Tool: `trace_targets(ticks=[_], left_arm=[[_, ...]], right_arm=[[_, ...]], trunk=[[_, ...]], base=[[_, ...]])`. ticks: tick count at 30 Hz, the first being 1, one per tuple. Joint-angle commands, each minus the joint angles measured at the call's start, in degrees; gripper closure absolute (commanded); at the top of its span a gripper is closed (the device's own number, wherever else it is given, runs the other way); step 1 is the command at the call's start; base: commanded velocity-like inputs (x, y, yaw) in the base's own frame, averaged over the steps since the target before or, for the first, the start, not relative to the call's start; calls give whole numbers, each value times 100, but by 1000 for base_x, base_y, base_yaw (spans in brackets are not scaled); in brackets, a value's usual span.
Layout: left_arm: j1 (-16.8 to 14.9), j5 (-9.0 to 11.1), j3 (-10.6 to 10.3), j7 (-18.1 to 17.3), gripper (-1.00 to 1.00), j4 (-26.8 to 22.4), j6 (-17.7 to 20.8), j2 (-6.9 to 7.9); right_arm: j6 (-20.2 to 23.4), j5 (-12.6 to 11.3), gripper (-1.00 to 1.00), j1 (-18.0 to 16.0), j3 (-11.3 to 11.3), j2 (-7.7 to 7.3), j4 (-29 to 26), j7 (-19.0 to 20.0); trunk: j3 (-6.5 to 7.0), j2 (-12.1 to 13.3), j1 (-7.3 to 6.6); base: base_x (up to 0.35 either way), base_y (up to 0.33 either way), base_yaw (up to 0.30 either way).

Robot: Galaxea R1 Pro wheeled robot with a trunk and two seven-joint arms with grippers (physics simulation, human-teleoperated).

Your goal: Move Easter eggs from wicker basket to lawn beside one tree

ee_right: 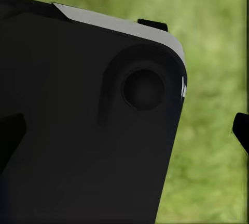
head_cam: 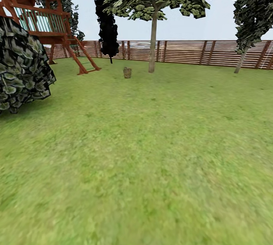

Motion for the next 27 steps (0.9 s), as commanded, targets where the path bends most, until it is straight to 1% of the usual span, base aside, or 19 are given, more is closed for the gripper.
trace_targets(ticks=[1, 27], left_arm=[[0, 6, 29, -1, -100, -2, -13, -1], [0, 11, 31, -1, -100, -3, -10, -1]], right_arm=[[-15, 29, -100, -3, 1, 0, 4, -3], [-13, 29, -100, -3, 1, 0, 4, -3]], trunk=[[-4, -2, 3], [-4, -2, 3]], base=[[338, 0, 0], [337, 0, 0]])
